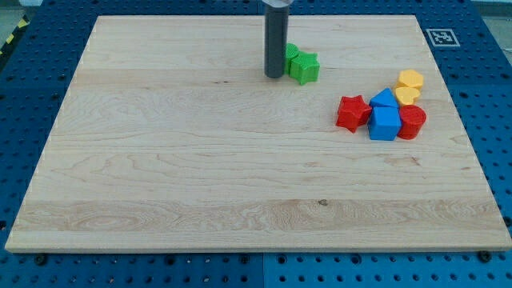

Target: Separate the green circle and green star

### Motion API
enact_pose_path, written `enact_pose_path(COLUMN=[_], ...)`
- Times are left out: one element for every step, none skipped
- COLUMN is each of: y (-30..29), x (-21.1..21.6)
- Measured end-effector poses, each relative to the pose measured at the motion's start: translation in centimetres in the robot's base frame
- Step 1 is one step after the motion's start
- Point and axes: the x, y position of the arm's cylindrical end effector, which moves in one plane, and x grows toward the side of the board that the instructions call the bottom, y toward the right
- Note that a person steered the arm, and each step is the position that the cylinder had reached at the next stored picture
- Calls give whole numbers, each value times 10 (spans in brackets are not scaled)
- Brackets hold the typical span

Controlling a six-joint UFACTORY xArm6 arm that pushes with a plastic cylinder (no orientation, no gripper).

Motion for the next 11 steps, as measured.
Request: enact_pose_path(y=[-26, -53, -36, 13, 59, 78, 78, 73, 55, 26, 19], x=[0, -33, -64, -75, -48, -4, -20, -52, -66, -66, -55])
